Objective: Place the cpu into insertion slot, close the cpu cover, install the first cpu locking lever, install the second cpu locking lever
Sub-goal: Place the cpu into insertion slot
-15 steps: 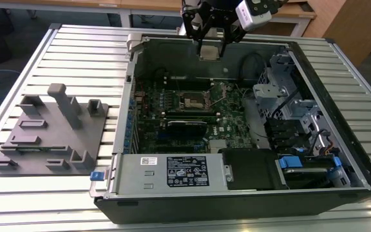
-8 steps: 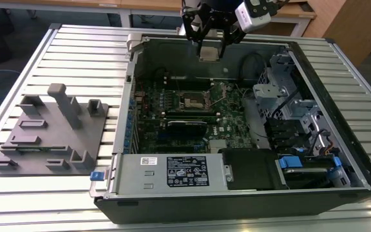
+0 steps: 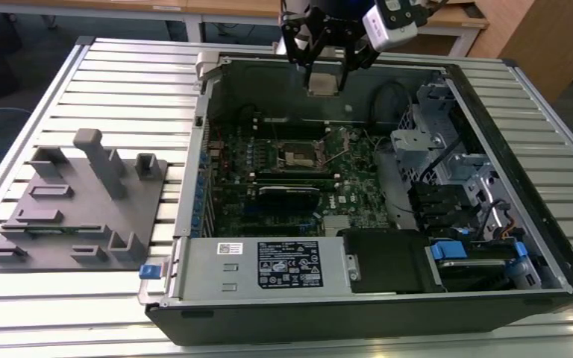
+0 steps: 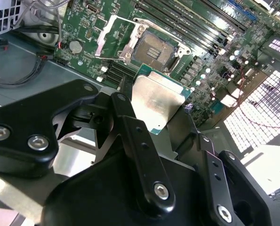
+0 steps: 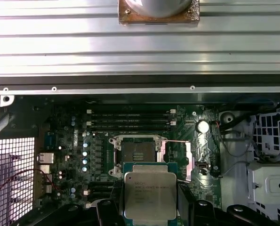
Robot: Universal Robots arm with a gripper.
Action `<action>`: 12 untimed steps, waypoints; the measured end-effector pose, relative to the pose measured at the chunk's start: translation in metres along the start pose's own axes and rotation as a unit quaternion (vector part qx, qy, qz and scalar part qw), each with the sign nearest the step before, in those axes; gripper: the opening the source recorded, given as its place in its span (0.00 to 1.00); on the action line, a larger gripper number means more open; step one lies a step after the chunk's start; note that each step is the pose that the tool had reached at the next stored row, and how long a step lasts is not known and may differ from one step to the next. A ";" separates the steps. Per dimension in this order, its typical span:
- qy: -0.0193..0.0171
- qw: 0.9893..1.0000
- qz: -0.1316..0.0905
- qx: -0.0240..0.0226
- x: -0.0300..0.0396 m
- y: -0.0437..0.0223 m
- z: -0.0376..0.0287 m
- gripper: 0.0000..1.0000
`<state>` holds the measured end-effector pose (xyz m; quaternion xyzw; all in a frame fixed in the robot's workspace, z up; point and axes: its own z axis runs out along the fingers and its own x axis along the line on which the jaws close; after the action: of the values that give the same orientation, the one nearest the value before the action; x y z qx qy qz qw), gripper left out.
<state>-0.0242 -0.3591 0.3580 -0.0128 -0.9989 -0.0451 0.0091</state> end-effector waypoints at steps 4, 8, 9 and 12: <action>0.000 1.000 0.000 0.000 0.0000 -0.0001 0.0004 0.54; 0.000 1.000 0.000 0.000 0.0000 -0.0001 0.0006 0.54; 0.000 1.000 0.000 0.000 0.0000 -0.0001 0.0014 0.54; 0.000 1.000 0.000 0.000 -0.0001 -0.0004 0.0048 0.54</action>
<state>-0.0242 -0.3592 0.3532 -0.0128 -0.9989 -0.0450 0.0091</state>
